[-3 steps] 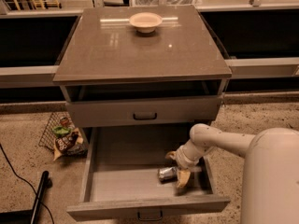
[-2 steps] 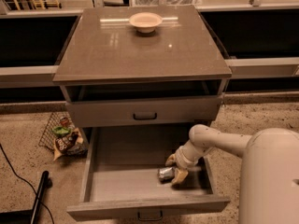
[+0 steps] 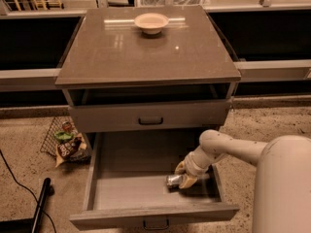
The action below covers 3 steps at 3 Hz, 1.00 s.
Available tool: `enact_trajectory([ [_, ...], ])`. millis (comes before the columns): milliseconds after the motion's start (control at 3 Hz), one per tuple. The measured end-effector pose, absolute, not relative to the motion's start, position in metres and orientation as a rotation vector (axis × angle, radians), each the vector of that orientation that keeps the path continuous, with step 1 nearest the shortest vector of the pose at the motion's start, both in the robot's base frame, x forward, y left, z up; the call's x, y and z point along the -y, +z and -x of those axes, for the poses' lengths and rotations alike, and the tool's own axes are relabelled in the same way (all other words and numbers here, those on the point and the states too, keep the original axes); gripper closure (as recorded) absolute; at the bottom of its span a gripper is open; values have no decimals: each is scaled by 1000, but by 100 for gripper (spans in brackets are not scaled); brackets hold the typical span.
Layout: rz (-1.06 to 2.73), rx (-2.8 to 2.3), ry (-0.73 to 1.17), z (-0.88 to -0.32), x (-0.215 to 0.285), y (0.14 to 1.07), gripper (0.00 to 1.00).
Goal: Pick redbull can from middle drawer and place on counter
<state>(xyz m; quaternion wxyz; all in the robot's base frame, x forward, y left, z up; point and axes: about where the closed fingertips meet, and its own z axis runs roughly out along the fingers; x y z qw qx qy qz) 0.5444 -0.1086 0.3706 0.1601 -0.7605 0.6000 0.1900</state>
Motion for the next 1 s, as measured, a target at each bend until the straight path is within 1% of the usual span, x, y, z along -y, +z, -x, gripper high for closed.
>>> enact_trajectory([
  [333,2148,-1684,509,-547,121,392,100],
  [667,2136,-1615,441,-552,148,440,100],
  [1000,2136,-1614,441,-552,148,440,100],
])
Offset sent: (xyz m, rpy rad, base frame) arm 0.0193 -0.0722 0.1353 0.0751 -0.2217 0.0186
